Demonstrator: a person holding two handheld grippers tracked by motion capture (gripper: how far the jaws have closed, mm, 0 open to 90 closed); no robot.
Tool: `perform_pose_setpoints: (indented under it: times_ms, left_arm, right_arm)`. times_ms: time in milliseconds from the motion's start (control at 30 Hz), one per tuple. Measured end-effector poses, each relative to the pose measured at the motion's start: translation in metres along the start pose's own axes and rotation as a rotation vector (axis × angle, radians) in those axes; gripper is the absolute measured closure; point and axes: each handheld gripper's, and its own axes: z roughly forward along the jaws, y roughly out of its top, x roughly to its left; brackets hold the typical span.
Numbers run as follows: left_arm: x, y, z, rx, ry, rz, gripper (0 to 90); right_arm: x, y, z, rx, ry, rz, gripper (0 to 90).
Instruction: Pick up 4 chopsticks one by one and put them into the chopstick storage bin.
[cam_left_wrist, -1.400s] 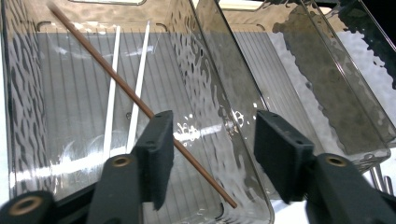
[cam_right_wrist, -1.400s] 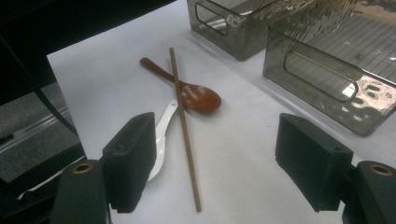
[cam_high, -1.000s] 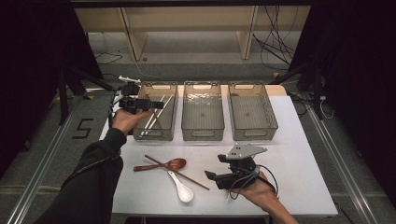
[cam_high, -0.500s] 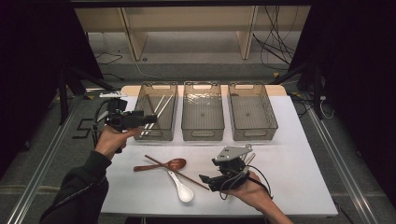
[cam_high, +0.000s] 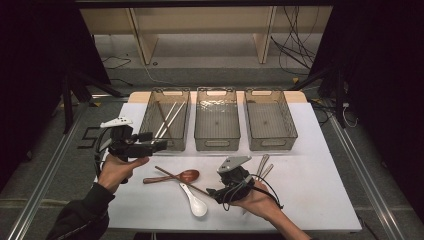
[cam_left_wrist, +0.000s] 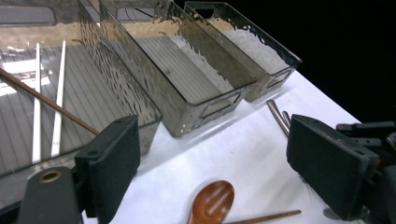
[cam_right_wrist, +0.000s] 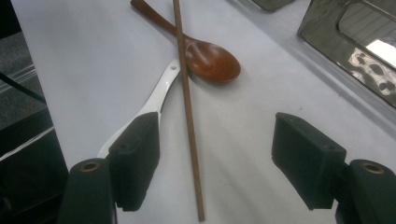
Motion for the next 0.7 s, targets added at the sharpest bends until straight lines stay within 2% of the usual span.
perform_pose_setpoints:
  times_ms: [167, 233, 433, 667, 700]
  left_arm:
    - [-0.004, -0.011, -0.002, -0.004, 0.005, -0.004, 17.2]
    - [-0.006, -0.015, -0.002, 0.000, 0.005, -0.004, 17.2]
    - [-0.011, -0.025, -0.002, 0.000, 0.016, 0.005, 17.0]
    - [-0.014, -0.032, -0.004, 0.004, 0.016, 0.010, 16.3]
    - [-0.015, -0.033, -0.004, 0.008, 0.016, 0.013, 16.3]
  right_arm:
    - [0.001, 0.001, 0.005, 0.015, 0.004, -0.006, 36.5]
    - [0.001, 0.001, 0.009, 0.031, 0.007, -0.022, 37.8]
    - [0.000, 0.001, 0.017, 0.064, 0.002, -0.016, 42.9]
    - [0.004, 0.000, 0.028, 0.115, 0.003, -0.042, 50.7]
    - [0.004, 0.000, 0.029, 0.121, 0.008, -0.060, 52.0]
